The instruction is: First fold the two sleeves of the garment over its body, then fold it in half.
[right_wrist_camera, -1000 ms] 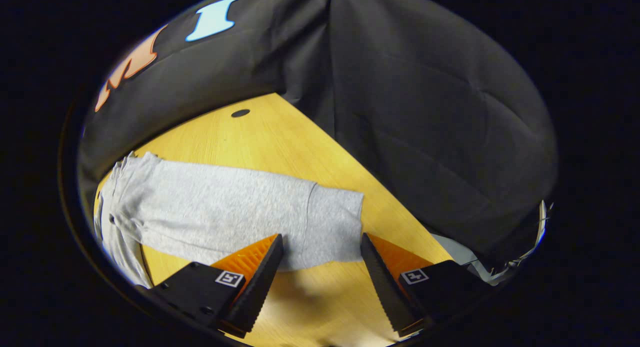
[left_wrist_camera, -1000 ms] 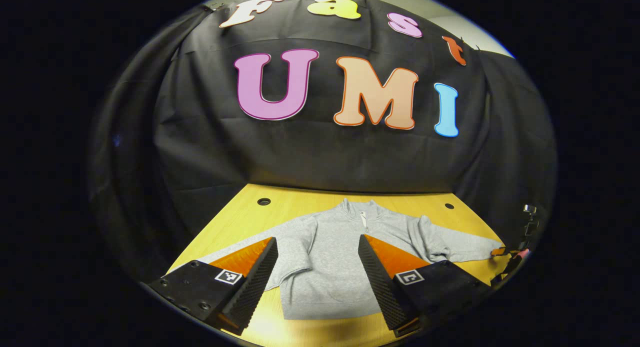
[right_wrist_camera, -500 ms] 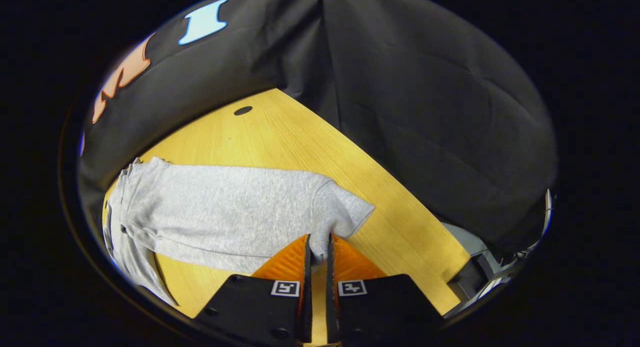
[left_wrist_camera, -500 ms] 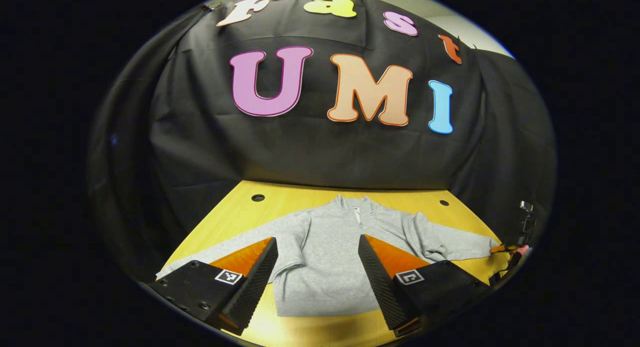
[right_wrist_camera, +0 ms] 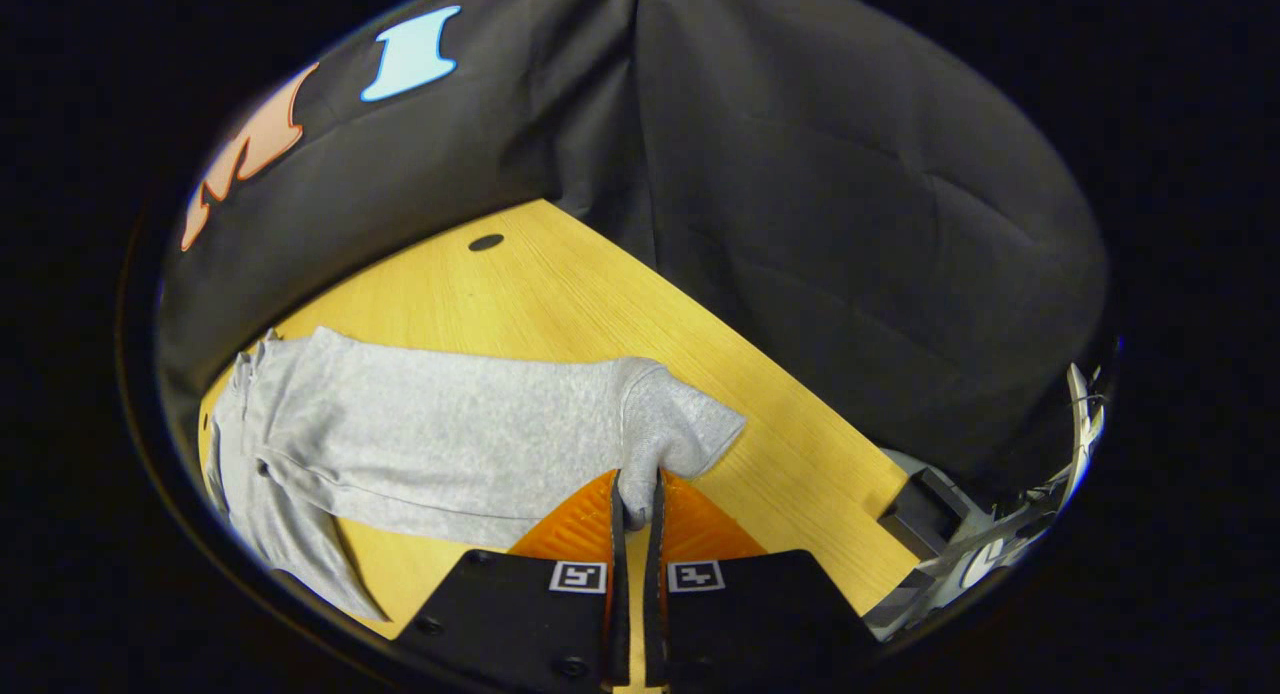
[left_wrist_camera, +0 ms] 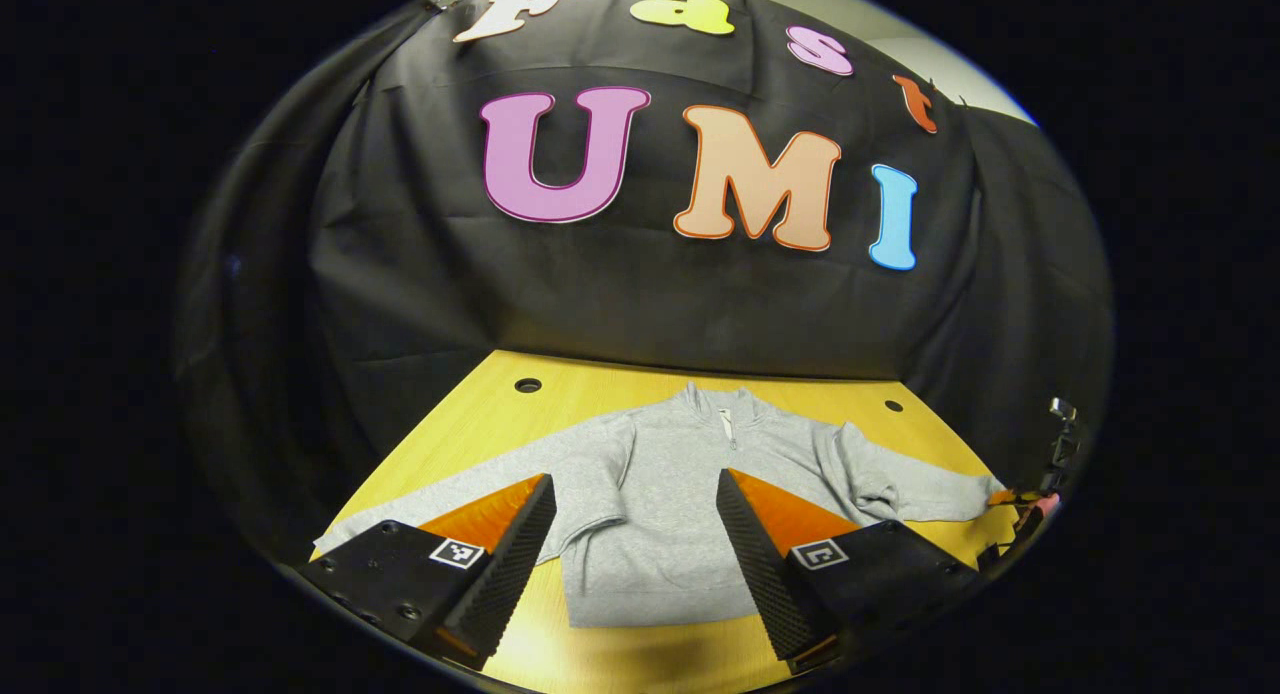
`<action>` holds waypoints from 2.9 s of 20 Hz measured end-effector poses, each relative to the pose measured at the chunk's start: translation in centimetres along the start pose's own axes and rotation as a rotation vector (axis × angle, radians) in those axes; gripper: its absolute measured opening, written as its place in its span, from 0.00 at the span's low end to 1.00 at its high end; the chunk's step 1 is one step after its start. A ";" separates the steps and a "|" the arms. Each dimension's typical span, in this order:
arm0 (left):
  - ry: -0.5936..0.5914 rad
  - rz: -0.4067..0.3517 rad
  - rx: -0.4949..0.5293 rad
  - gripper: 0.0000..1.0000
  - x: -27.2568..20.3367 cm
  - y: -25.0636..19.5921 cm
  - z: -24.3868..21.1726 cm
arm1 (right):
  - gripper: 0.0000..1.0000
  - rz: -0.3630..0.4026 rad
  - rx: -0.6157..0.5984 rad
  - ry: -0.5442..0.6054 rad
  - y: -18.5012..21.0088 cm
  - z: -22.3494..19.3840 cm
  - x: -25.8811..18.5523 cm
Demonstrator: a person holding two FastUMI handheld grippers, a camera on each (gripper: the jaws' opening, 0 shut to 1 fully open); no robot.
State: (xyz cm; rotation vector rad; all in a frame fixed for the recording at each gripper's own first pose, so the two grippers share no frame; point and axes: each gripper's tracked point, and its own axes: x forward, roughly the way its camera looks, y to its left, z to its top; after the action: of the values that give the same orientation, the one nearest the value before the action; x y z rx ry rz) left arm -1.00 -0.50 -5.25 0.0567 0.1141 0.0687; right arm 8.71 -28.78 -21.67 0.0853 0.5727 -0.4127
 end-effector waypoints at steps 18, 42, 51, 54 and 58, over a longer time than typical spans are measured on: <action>-0.003 -0.015 -0.085 0.95 -1.3 5.3 -0.7 | 0.08 0.373 -0.128 -0.231 25.4 7.2 -14.5; 0.124 0.382 -0.237 0.95 -8.6 21.8 -11.0 | 0.08 0.984 -0.635 -0.078 68.6 -12.1 -21.0; 0.195 0.449 -0.264 0.95 -6.7 27.7 -15.5 | 0.93 1.012 -0.637 -0.096 68.9 -12.8 -21.7; 0.227 0.465 -0.279 0.96 -5.7 29.1 -17.0 | 1.00 1.010 -0.634 -0.125 67.1 -11.5 -23.4; 0.298 0.469 -0.251 0.96 -4.8 30.2 -20.0 | 0.99 0.984 -0.628 -0.181 62.8 -8.3 -25.3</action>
State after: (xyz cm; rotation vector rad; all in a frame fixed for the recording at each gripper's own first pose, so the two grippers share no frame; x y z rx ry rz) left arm -10.08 30.25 -22.71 -0.1795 0.3880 0.5599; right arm 10.43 39.23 -17.08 -0.2681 0.3991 0.7154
